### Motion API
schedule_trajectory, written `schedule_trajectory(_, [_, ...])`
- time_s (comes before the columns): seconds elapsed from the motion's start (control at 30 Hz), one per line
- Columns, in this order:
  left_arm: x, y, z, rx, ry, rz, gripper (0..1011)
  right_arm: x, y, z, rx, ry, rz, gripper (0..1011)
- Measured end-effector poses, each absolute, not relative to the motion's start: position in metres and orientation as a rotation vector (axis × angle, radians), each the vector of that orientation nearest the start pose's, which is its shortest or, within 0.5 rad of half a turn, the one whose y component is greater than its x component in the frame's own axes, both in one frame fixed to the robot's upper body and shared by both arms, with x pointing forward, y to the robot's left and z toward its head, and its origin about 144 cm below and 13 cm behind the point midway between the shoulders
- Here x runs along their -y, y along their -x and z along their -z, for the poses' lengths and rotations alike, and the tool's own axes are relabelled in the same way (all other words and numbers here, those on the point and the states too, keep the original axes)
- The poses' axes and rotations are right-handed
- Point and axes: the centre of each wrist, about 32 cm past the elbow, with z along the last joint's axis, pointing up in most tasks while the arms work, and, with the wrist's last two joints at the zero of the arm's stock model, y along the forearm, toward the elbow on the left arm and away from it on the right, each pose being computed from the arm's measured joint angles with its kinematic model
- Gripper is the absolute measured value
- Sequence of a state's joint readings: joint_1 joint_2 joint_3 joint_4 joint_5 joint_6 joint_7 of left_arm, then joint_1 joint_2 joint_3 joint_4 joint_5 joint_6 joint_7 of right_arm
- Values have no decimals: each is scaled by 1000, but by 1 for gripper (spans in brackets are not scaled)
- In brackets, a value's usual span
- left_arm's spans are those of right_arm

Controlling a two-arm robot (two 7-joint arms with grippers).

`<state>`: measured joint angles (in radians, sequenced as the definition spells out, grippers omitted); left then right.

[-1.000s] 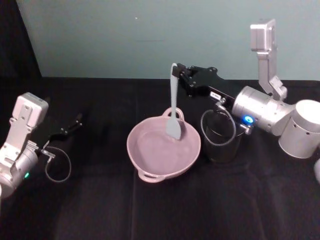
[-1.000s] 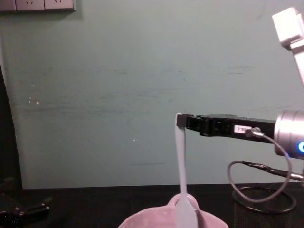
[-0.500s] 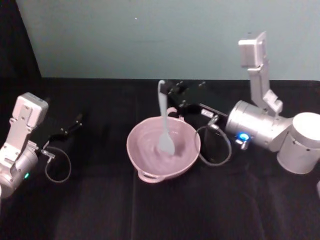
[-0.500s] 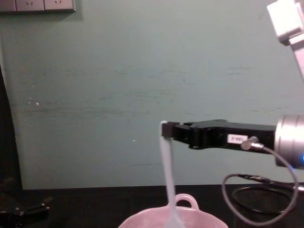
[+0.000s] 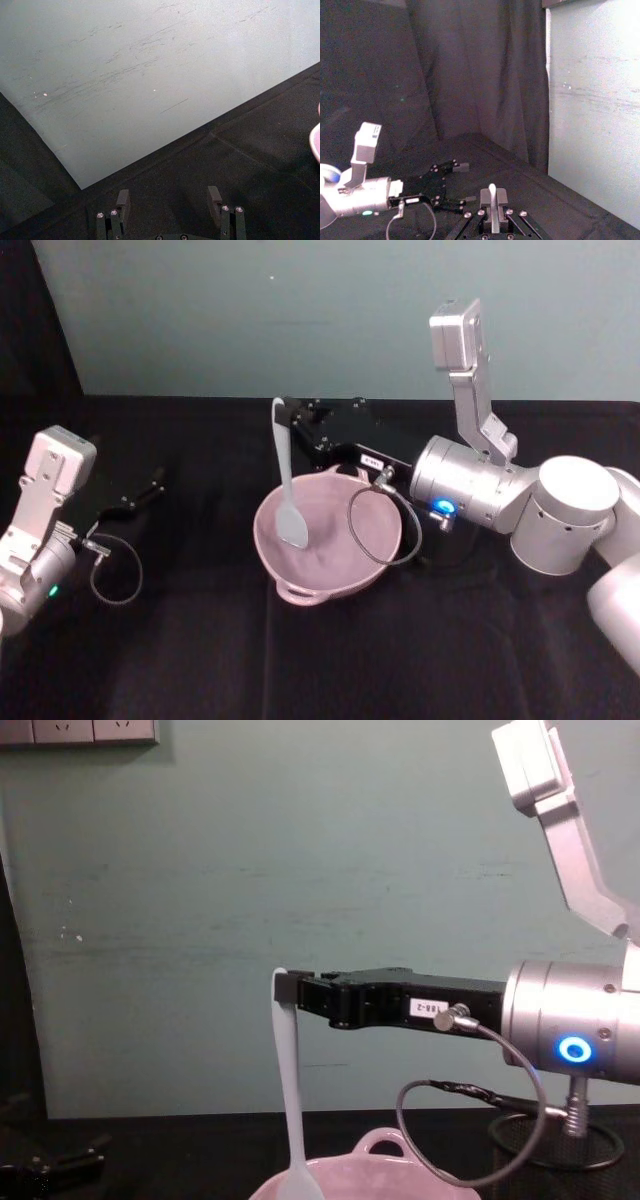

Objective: Use the one hand to pick up the spoon and stir the clear water in the bowl.

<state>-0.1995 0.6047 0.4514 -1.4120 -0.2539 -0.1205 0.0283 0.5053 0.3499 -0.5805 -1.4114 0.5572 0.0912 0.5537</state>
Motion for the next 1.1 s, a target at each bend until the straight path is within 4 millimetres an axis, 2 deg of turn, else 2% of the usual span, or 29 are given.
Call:
schedule_trajectory(0.2, [-310, -489, -1140, 285, -304, -1248, 1011, 183, -570, -1226, -25, -56, 574, 75])
schedule_trajectory(0.5, [-310, -489, -1140, 285, -304, -1248, 1011, 204, -583, -1219, -49, -91, 673, 75])
schedule_trajectory(0.77, [-310, -489, -1140, 285, -304, -1248, 1011, 228, -572, -1220, -30, -69, 745, 75])
schedule_trajectory(1.1, [-310, -489, -1140, 285, -304, -1248, 1011, 231, -550, -1226, 14, -5, 741, 75])
